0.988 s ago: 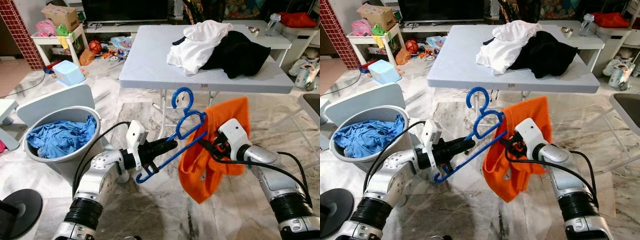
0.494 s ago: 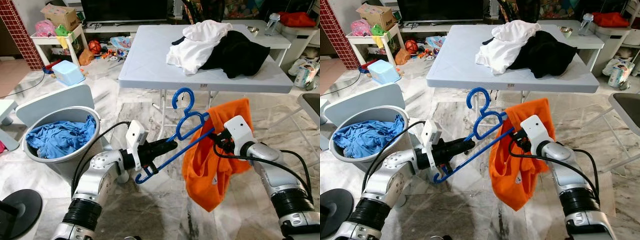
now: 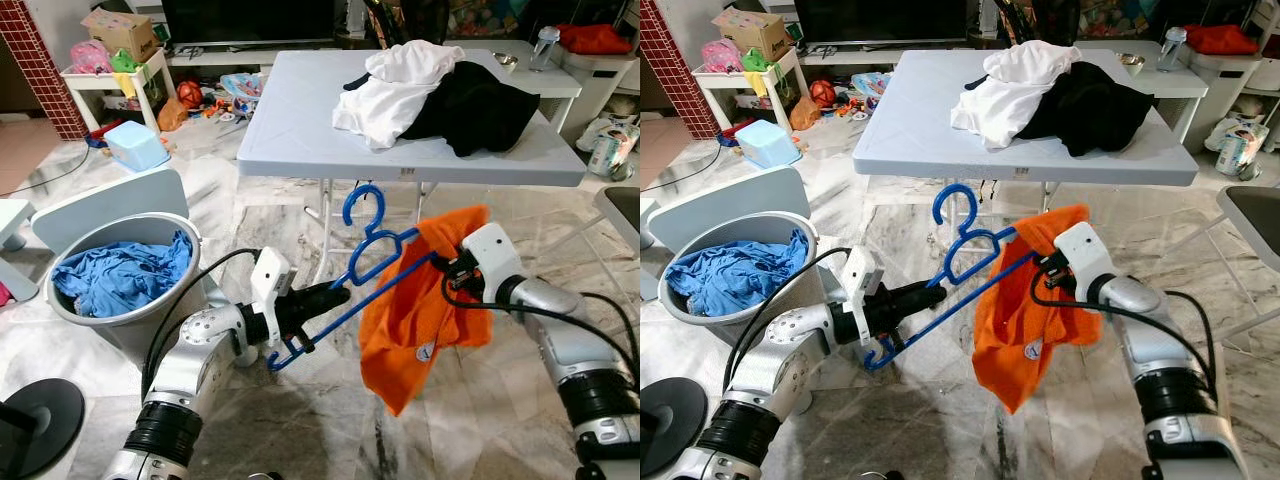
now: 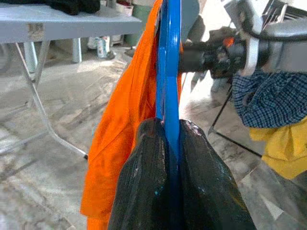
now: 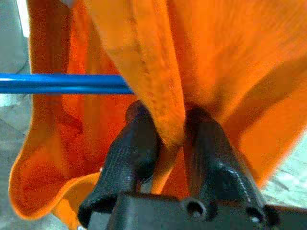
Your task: Hang hanger
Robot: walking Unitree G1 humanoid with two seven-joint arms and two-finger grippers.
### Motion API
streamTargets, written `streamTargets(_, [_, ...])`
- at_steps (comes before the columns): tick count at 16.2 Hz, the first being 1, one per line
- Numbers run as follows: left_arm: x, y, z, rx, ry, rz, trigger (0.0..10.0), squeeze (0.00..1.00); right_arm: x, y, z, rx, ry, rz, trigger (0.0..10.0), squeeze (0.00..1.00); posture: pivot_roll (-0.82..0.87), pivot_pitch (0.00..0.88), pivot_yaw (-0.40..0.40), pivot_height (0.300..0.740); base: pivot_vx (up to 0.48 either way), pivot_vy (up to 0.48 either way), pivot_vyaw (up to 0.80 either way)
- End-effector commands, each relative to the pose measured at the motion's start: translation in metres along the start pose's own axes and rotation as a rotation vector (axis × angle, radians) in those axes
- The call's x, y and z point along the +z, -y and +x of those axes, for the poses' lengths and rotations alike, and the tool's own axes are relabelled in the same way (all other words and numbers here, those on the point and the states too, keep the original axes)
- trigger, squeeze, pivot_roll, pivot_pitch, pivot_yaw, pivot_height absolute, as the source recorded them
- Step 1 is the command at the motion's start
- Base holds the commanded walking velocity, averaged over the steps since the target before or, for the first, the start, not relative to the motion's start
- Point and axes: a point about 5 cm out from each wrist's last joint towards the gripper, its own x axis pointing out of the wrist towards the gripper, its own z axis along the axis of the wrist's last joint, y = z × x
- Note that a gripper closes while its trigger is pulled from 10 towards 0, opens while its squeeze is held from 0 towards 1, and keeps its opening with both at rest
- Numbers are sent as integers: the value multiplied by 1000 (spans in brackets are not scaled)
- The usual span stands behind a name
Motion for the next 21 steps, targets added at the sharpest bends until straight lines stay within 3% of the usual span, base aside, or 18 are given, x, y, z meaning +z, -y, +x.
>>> streamTargets(1, [9, -5, -2, 18, 25, 41, 0, 0, 6, 3, 0, 11, 6, -3, 0, 0, -161, 0, 39, 740, 0, 0, 0])
streamTargets(6, [0, -6, -6, 12, -41, 77, 0, 0, 14, 13, -2, -32, 30, 16, 0, 0, -163, 0, 40, 740, 0, 0, 0])
streamTargets(11, [-7, -2, -11, -5, -74, 89, 0, 0, 32, 25, 1, -193, 113, 91, 0, 0, -159, 0, 38, 740, 0, 0, 0])
streamTargets(14, [-18, 11, -19, -93, -164, 127, 0, 0, 54, 37, 4, -340, 171, 128, 0, 0, -157, 0, 39, 740, 0, 0, 0])
streamTargets(17, [-17, 16, -26, -117, -193, 170, 0, 0, 41, 47, 6, -501, 70, 94, 0, 0, -140, 0, 30, 740, 0, 0, 0])
streamTargets(19, [-5, 16, -34, -55, -142, 202, 0, 0, 26, 59, -1, -672, 1, 96, 0, 0, -124, 0, 23, 740, 0, 0, 0])
streamTargets(21, [-1, 19, -45, 29, -79, 179, 0, 0, 16, 64, -6, -744, -2, 143, 0, 0, -111, 0, 17, 740, 0, 0, 0])
